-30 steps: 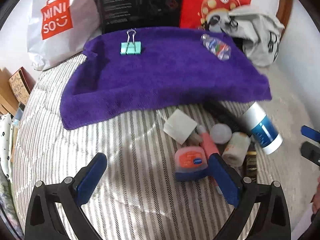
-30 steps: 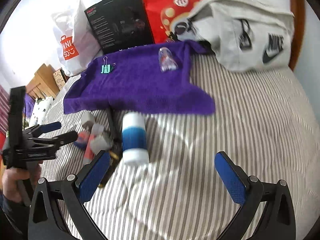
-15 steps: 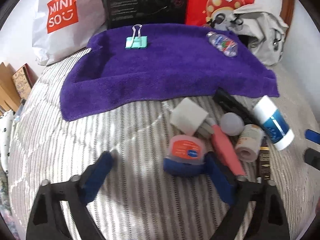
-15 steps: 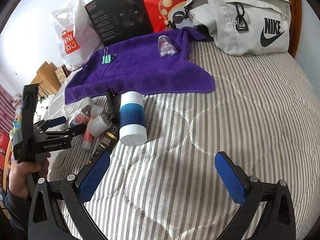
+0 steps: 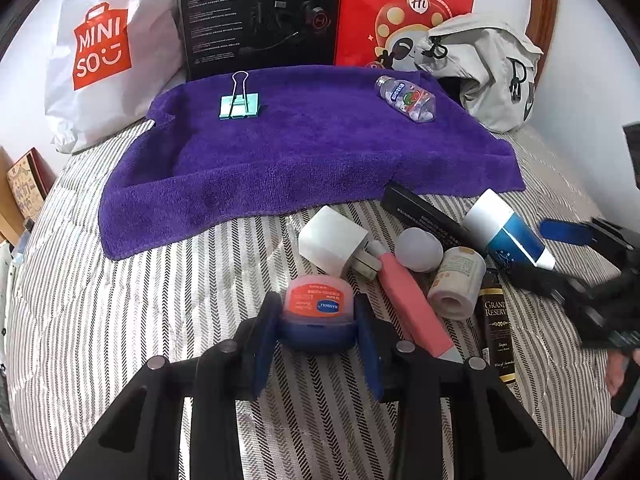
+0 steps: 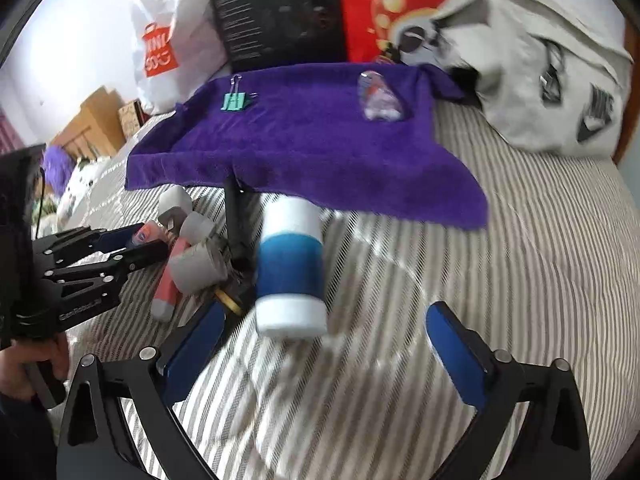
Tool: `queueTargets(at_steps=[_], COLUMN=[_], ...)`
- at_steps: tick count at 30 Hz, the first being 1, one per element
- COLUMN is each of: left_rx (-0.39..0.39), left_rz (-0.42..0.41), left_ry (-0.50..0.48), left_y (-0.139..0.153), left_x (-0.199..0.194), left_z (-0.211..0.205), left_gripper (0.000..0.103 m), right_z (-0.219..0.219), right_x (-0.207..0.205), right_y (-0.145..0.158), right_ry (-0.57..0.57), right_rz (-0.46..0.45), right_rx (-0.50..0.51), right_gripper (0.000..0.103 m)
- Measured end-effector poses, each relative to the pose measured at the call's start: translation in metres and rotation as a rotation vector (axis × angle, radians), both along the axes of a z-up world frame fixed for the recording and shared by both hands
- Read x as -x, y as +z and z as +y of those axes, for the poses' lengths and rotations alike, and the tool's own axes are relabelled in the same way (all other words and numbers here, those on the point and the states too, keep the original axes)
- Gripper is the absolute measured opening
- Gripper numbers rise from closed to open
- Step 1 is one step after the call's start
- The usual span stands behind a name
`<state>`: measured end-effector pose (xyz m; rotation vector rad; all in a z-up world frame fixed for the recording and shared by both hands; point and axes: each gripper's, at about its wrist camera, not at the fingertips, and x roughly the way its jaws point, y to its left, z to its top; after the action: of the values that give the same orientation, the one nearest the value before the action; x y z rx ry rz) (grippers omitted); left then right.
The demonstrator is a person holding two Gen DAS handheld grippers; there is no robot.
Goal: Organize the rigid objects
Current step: 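Grasp the Vaseline lip balm tin with the left tool while the right tool grasps the blue-white cylinder, then set the tin beside the clip and the cylinder beside the bottle on the towel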
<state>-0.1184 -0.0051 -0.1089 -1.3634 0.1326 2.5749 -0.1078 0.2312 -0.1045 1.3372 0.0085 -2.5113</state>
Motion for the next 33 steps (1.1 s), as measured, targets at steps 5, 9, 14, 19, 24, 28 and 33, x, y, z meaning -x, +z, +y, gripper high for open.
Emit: queueTargets(at_steps=[5, 9, 14, 19, 24, 28, 33], left_rx=[0.002, 0.003, 0.005, -0.049, -0.113, -0.099, -0.106], left_rz=[0.001, 0.001, 0.005, -0.001, 0.008, 0.029, 0.047], left_ry=[-0.003, -0.009, -0.013, -0.012, 0.007, 0.020, 0.015], left_y=[0.001, 0.001, 0.001, 0.002, 0.011, 0.024, 0.041], left_x=[-0.005, -0.006, -0.008, -0.008, -0.009, -0.010, -0.003], left_z=[0.001, 0.001, 0.002, -0.008, -0.025, -0.031, -0.036], left_gripper=[0.035, 0.035, 0.035, 0.035, 0.035, 0.035, 0.035], right_z=[-0.011, -0.018, -0.014, -0.004, 0.006, 0.016, 0.020], right_x=[0.016, 0.019, 0.014, 0.018, 0.013, 0.009, 0.006], right_y=[-0.008, -0.010, -0.009, -0.007, 0.000, 0.006, 0.021], right_ry=[-0.027, -0.033, 0.002, 0.004, -0.014, -0.033, -0.029], right_rz=[-0.008, 0.013, 0.032, -0.001, -0.017, -0.042, -0.022], right_rx=[-0.045, -0.099, -0.105, -0.045, -0.010, 0.036, 0.041], right_gripper=[0.068, 0.066, 0.038, 0.036, 0.036, 0.036, 0.036])
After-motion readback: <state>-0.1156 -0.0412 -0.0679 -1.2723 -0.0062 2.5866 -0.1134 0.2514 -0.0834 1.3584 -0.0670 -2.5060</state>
